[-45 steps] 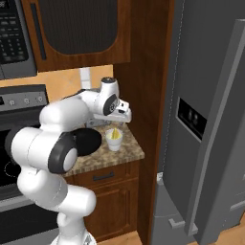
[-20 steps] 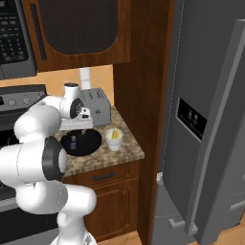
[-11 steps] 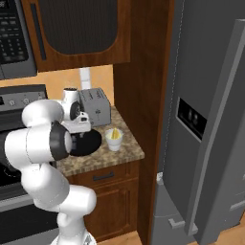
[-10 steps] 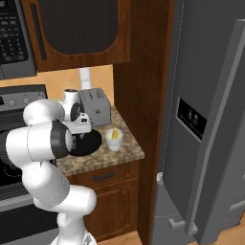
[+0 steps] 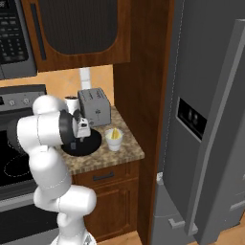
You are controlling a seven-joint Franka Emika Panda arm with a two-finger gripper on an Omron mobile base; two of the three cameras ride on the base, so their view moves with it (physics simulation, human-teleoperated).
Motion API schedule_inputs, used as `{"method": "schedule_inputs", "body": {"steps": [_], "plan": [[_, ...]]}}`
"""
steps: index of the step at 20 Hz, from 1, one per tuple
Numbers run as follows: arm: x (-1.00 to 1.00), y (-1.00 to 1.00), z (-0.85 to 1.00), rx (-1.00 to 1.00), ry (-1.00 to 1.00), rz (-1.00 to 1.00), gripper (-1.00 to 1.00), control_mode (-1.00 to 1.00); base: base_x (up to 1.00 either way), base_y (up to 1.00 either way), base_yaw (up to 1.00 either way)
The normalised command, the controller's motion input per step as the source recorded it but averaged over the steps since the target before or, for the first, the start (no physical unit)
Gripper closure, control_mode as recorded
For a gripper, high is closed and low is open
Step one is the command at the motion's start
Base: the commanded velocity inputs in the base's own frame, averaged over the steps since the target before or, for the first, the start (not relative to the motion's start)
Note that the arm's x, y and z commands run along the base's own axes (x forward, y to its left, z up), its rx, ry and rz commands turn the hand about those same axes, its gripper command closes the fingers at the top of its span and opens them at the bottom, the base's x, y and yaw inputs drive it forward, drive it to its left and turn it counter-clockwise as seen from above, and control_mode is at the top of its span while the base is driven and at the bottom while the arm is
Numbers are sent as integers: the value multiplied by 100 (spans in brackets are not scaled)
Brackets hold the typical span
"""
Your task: Grab a lemon wedge from the fridge and one ice cube from the ice bowl, and put them in the glass of lemonade.
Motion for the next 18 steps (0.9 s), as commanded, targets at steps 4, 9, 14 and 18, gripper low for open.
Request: {"method": "schedule_inputs", "body": {"steps": [4, 9, 14, 18], "plan": [[20, 0, -31, 0, 0, 6, -100, -100, 0, 0, 0], [9, -1, -39, 0, 0, 3, -100, -100, 0, 0, 0], [0, -12, -7, 0, 0, 3, -100, -100, 0, 0, 0], [3, -18, 0, 0, 0, 2, -100, -100, 0, 0, 0]]}}
